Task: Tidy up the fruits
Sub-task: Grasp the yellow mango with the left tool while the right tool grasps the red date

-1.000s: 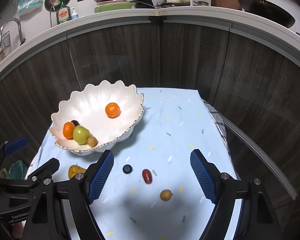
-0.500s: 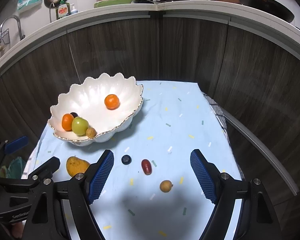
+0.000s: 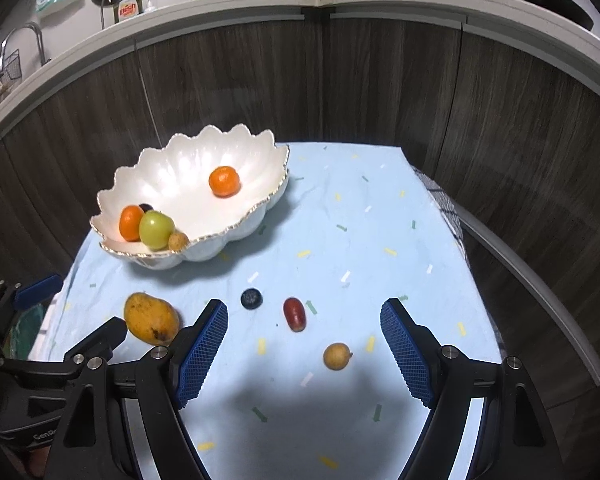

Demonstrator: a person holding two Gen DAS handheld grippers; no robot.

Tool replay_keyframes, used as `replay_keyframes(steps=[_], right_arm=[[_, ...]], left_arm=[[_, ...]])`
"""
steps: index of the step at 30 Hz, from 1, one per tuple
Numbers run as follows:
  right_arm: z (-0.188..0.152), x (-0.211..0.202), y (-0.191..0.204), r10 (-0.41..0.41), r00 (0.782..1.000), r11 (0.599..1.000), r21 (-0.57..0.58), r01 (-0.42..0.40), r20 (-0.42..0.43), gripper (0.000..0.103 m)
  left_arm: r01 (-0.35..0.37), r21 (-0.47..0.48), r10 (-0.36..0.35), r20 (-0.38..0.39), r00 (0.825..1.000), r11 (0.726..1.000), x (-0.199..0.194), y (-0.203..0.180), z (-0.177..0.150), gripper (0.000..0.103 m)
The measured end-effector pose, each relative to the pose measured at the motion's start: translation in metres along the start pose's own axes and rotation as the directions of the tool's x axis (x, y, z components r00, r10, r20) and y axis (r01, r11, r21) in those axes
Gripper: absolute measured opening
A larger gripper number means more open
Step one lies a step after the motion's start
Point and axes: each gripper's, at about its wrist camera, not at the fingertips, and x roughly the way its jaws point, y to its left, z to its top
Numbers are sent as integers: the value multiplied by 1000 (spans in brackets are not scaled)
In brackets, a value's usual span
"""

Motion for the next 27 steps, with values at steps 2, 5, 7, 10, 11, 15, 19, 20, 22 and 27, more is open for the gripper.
replay_keyframes(steps=[2,5,7,10,11,15,19,20,22,27], right_arm=[[-3,6,-1,1,1000,1000,1,-1,-14,80],[-6,13,-3,0,1000,1000,-1,0,-26,80],[-7,18,-3,1,1000,1000,-3,-1,-31,79],[-9,25,-4,5,999,1000,-10,-6,-38,80],[-9,27,-4,7,999,1000,-11,-7,-40,79],[-10,35,-6,7,999,1000,-20,-8,-45,79],[-11,43,-6,7,999,1000,-26,-8,-47,79],[-11,45,-6,11,999,1000,-24,-12,-49,79],[-12,49,-6,14,999,1000,-25,-15,-52,79],[-13,57,-5,16,999,999,-40,-18,-51,77]], left_arm=[[-2,-1,2,-8,1000,1000,5,-1,-2,92],[-11,-5,11,-11,1000,1000,10,-1,-4,92],[-12,-7,12,-16,1000,1000,14,-1,-5,92],[-9,-14,8,-29,1000,1000,21,-1,-6,92],[-9,-15,9,-32,999,1000,24,-2,-6,92],[-16,-17,15,-34,999,1000,30,-2,-8,92],[-19,-24,19,-29,999,1000,36,-2,-9,92],[-18,-26,18,-30,999,999,38,-2,-10,92],[-18,-26,17,-34,999,999,41,-3,-10,92],[-11,-24,10,-38,999,1000,50,-5,-12,92]])
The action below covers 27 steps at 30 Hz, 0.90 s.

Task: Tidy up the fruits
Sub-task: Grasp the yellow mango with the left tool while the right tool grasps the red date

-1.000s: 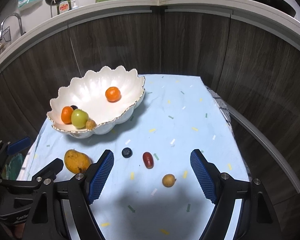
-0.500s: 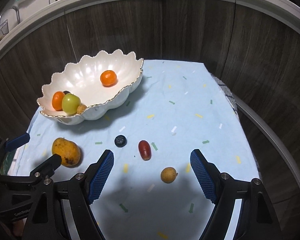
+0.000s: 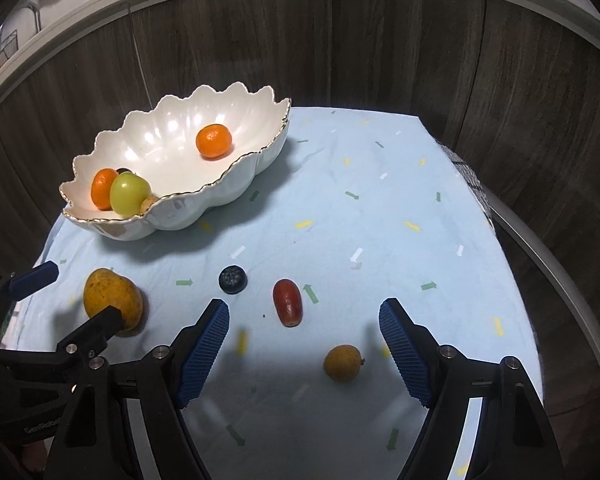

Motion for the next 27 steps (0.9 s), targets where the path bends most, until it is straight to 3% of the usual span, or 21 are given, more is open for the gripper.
replay_keyframes(steps=[12,27], right_arm=[[2,23,4,16,1000,999,-32,-17,-25,60],[2,43,8,27,998,999,-44,-30,-53,46]], left_arm=[[5,-2,-5,-28,1000,1000,21,-1,-3,87],[23,-21,-24,-69,997,1000,40,-1,-5,80]])
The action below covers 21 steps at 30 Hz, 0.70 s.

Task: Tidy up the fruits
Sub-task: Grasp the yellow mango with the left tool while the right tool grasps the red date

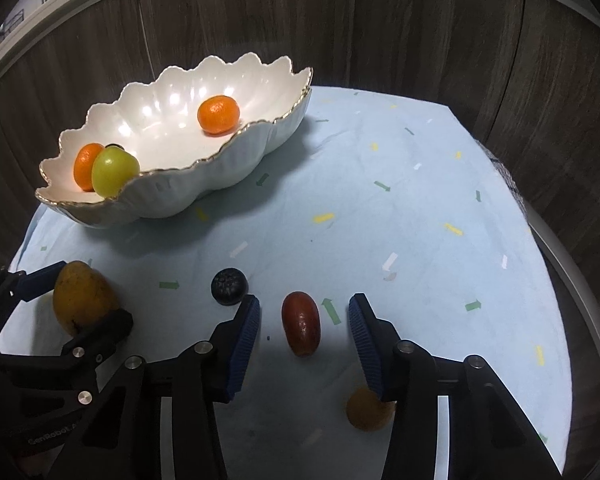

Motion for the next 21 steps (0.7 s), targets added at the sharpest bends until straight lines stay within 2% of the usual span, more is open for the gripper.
replay_keyframes(steps=[5,8,11,21], right_arm=[[-3,1,0,-13,1000,1000,-6,14,5,42],[-5,0,2,-23,1000,1000,-15,23,15,33],[-6,-1,5,-16,1000,999,-30,16,24,20],[-7,-5,6,-15,1000,999,-31,15,28,19]], left_arm=[[2,-2,-2,3,1000,1000,1,0,0,78],[1,-3,-1,6,1000,1000,0,-1,-1,77],[1,-3,-1,9,1000,1000,-1,-1,-1,76],[4,-5,-4,9,1000,1000,-6,1,-1,74]])
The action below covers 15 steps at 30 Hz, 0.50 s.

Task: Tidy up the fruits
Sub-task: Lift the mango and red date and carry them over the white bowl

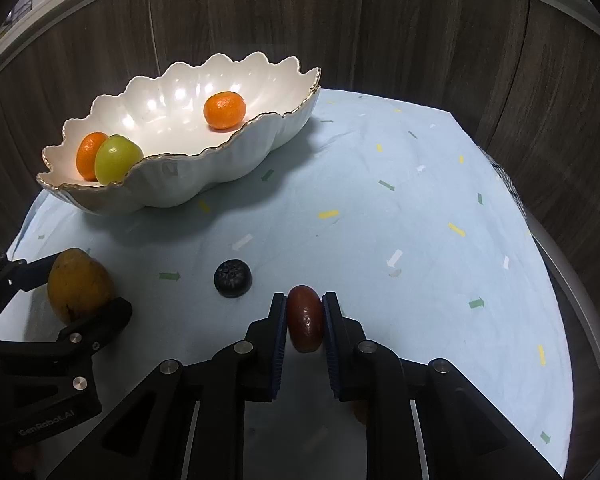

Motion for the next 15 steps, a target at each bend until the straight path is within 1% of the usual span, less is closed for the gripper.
replay_keyframes(steps=[9,15], right_arm=[[2,-15,-2,5,1000,1000,22,-5,20,19],[2,-32,4,29,999,999,25,-30,38,19]], left_arm=[[-10,-8,11,23,1000,1000,-19,3,2,74],[-13,-16,14,31,999,1000,-37,7,-3,74]])
